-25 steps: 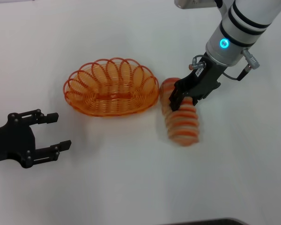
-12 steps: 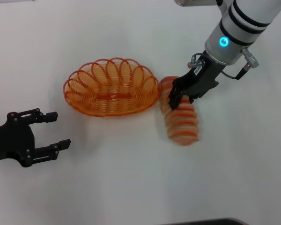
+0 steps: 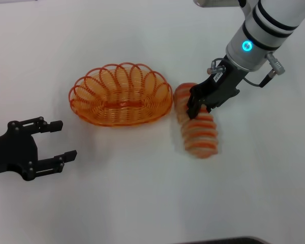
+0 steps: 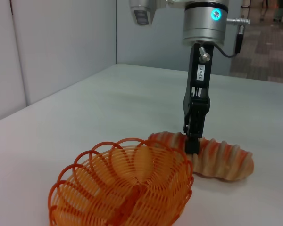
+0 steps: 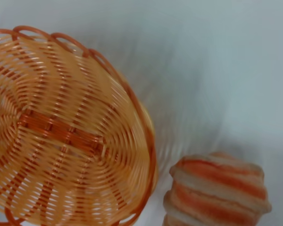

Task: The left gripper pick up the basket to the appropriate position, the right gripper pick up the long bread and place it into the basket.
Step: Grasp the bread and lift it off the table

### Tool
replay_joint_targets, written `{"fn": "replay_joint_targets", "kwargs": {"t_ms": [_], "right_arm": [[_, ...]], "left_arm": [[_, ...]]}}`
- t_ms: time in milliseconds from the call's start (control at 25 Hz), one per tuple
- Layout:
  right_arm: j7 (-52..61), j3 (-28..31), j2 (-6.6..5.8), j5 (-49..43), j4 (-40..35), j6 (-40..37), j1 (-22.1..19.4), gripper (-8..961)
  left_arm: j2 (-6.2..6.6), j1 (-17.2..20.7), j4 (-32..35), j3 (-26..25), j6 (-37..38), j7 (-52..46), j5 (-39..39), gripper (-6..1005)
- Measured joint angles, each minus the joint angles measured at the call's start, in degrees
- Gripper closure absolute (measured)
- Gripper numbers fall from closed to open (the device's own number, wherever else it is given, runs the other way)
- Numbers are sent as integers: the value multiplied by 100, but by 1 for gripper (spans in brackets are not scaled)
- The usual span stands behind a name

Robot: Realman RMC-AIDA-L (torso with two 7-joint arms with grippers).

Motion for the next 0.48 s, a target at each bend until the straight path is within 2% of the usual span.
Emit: {"fn": "replay_joint_targets", "kwargs": {"t_ms": [480], "right_arm": [[-230, 12, 2, 0, -190, -179, -107, 685]], "left_arm": [[0, 0, 0, 0, -24, 0, -12, 275]]}}
